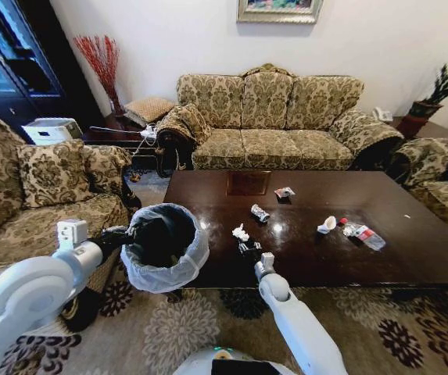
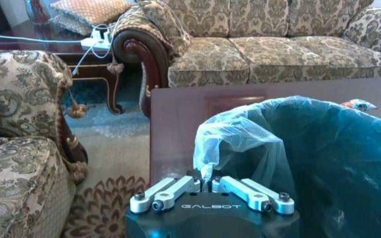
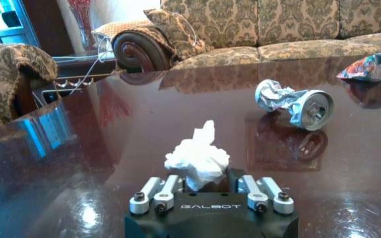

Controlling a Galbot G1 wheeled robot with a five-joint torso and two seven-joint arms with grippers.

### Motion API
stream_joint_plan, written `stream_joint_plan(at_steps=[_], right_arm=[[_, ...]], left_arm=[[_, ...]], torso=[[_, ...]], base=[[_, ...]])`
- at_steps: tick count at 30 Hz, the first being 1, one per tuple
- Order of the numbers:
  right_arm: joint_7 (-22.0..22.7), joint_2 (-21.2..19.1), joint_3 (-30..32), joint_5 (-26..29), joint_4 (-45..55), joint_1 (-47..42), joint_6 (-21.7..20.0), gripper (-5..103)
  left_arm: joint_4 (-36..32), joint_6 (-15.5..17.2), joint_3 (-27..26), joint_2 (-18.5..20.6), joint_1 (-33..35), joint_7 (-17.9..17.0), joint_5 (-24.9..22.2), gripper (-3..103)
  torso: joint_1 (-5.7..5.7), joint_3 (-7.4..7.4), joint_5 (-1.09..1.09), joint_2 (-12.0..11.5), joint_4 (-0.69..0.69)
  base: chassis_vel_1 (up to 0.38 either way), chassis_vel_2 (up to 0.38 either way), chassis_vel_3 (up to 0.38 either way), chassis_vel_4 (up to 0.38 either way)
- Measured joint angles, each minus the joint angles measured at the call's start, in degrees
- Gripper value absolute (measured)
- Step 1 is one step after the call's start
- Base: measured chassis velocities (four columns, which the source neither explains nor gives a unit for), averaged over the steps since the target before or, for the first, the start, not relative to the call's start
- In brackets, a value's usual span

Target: Move to the front of the table and place the trash on the table into the trash bin.

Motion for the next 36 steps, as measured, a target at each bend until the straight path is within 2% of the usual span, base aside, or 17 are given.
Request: stream_joint_plan(at_steps=[1, 4, 5, 7, 10, 13, 16, 17, 19, 21, 22, 24, 25, 28, 29, 33, 36], right_arm=[[0.0, 0.0, 0.0, 0.0, 0.0, 0.0, 0.0, 38], [-0.2, -0.2, 0.1, -0.1, 0.0, 0.0, 0.0, 22], [-0.2, -0.2, 0.1, -0.1, 0.0, 0.0, 0.0, 22], [-0.3, -0.3, 0.1, -0.1, 0.1, 0.0, 0.0, 11], [-0.5, -0.4, 0.3, -0.7, 0.7, -0.2, 0.4, 6], [-1.2, -0.9, 0.7, -1.4, 2.7, -0.8, 2.5, 1], [-1.2, -2.6, 1.8, -6.0, 9.9, -2.8, 10.3, 0], [-1.2, -2.6, 1.8, -6.0, 9.9, -2.8, 10.3, 0], [-1.6, -4.8, 2.7, -10.5, 16.9, -3.9, 15.6, 0], [-1.9, -5.7, 2.8, -10.7, 20.2, -4.1, 16.6, 0], [-2.3, -7.0, 2.6, -10.1, 25.2, -4.1, 16.9, 0], [-2.9, -9.3, 1.5, -4.7, 34.0, -4.0, 13.3, 0], [-2.9, -9.3, 1.5, -4.7, 34.0, -4.0, 13.3, 0], [-3.3, -11.6, -2.1, 6.9, 46.4, -4.1, 4.5, 0], [-3.3, -11.6, -2.1, 6.9, 46.4, -4.1, 4.5, 0], [-5.5, -12.6, -8.8, 14.2, 54.3, -3.1, -5.0, 0], [-7.3, -12.9, -11.7, 14.8, 54.1, -2.6, -7.4, 0]], left_arm=[[0.0, 0.0, 0.0, 0.0, 0.0, 0.0, 0.0, 3], [0.0, 0.0, 0.0, 0.2, 0.0, 0.0, 0.0, 3], [0.0, 0.0, 0.0, 0.2, 0.0, 0.0, 0.0, 3], [0.0, 0.0, 0.0, 0.3, 0.0, 0.1, 0.0, 3], [0.0, 0.0, 0.0, 0.3, 0.1, 0.2, 0.1, 3], [0.2, 0.0, 0.1, 0.5, 0.1, 0.3, 0.3, 3], [1.2, 0.3, 0.0, 1.3, 0.2, 0.2, 0.4, 3], [1.2, 0.3, 0.0, 1.3, 0.2, 0.2, 0.4, 3], [2.0, 1.2, -0.6, 2.5, 0.3, -0.1, -0.5, 3], [2.4, 1.3, -0.7, 3.1, 0.3, -0.1, -0.8, 3], [3.0, 1.4, -0.7, 3.8, 0.1, -0.3, -1.1, 3], [3.9, 1.5, -0.5, 4.9, -0.2, -0.5, -1.3, 3], [3.9, 1.5, -0.5, 4.9, -0.2, -0.5, -1.3, 3], [3.9, 1.5, 0.2, 5.5, -0.4, -0.5, -1.5, 3], [3.9, 1.5, 0.2, 5.5, -0.4, -0.5, -1.5, 3], [2.2, 1.5, 0.4, 4.4, -0.4, -0.5, -1.7, 3], [1.3, 1.5, 0.4, 3.8, -0.2, -0.5, -1.7, 3]], torso=[[0.00, 0.00, 0.00, 0.0, 0.00], [0.00, 0.00, 0.00, 0.0, 0.00], [0.00, 0.00, 0.00, 0.0, 0.00], [0.00, 0.00, 0.00, 0.0, 0.00], [0.00, 0.00, 0.00, 0.0, 0.00], [0.00, 0.00, 0.00, 0.0, 0.00], [0.00, 0.00, 0.00, 0.0, 0.00], [0.00, 0.00, 0.00, 0.0, 0.00], [0.00, 0.00, 0.00, 0.0, -0.01], [0.00, 0.00, -0.02, 0.0, -0.01], [0.00, -0.01, -0.01, 0.0, 0.00], [0.00, -0.01, -0.01, 0.0, 0.00], [0.00, -0.01, -0.01, 0.0, 0.00], [0.01, 0.00, -0.02, 0.0, 0.00], [0.01, 0.00, -0.02, 0.0, 0.00], [-0.01, -0.01, 0.00, 0.0, 0.00], [0.00, -0.01, 0.00, 0.0, 0.00]], base=[[0.000, 0.000, 0.000, 0.000], [0.000, 0.000, 0.000, 0.000], [0.000, 0.000, 0.000, 0.000], [0.000, 0.000, 0.000, 0.000], [0.000, 0.000, 0.000, 0.000], [0.000, 0.000, 0.000, 0.000], [0.000, 0.000, 0.000, 0.000], [0.000, 0.000, 0.000, 0.000], [0.000, 0.000, 0.000, 0.000], [0.000, 0.000, 0.000, 0.000], [0.000, 0.000, 0.000, 0.000], [0.000, 0.000, 0.000, 0.000], [0.000, 0.000, 0.000, 0.000], [0.000, 0.000, 0.000, 0.000], [0.000, 0.000, 0.000, 0.000], [0.000, 0.000, 0.000, 0.000], [0.000, 0.000, 0.000, 0.000]])
